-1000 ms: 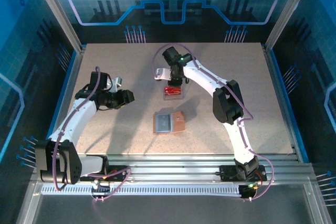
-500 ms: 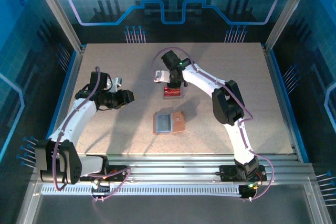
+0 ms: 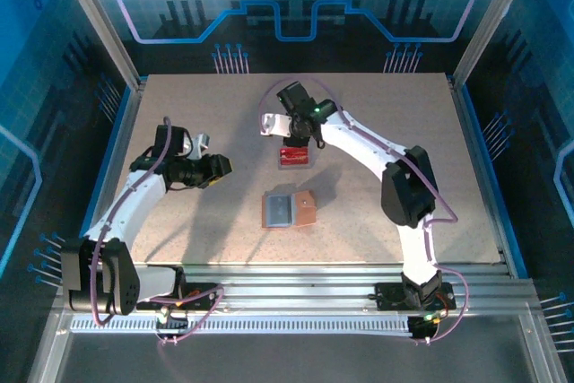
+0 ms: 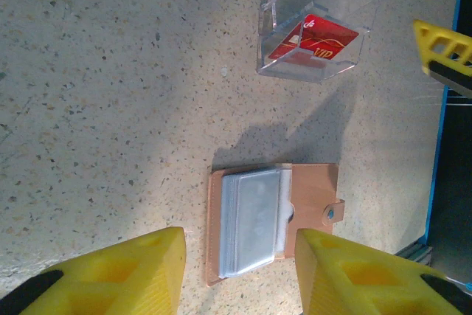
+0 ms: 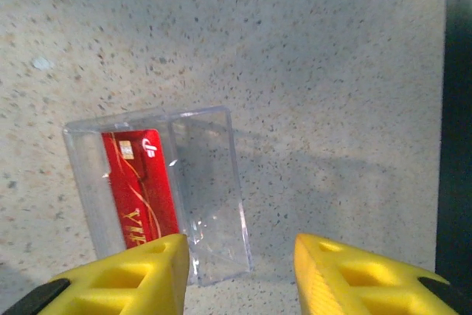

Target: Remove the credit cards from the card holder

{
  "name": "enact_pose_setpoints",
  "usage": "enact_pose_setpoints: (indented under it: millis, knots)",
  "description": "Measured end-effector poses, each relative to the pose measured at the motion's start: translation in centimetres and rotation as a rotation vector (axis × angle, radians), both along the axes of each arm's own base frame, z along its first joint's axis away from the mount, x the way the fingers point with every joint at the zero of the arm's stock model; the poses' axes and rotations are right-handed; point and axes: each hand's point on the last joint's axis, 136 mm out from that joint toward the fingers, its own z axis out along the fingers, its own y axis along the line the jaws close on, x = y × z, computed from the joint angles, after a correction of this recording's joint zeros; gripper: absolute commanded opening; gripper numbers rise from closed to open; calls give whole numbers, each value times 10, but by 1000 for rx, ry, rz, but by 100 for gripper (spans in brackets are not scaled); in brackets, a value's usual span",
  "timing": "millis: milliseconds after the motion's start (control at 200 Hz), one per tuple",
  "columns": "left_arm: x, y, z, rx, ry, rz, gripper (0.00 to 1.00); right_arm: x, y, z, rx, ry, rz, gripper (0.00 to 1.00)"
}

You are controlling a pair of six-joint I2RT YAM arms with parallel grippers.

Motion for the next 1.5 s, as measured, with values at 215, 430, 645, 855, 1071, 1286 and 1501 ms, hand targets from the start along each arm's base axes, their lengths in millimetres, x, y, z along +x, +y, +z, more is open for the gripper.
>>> enact_pose_setpoints:
  millis: [215, 430, 645, 855, 1071, 1286, 1501]
  knots:
    - [2, -10, 1, -32, -7, -3, 44, -38, 17, 14, 44, 14, 19, 42]
    - [-8, -35, -7, -55, 20, -48, 44, -84, 34, 4, 76, 86, 22, 42]
    - [-15, -58, -11, -79, 26, -87, 43, -122, 39, 2, 149, 170, -54, 42]
    - [-34, -79, -34, -100, 80, -122, 38, -151, 41, 6, 337, 306, -243, 40]
    - [-52, -92, -67, -108, 166, -138, 27, -177, 35, -17, 524, 509, -505, 32]
    - [-65, -98, -83, -109, 203, -151, 10, -187, 47, -48, 612, 766, -766, 25]
    - [-63, -99, -90, -110, 201, -151, 6, -183, 54, -70, 647, 884, -921, 19]
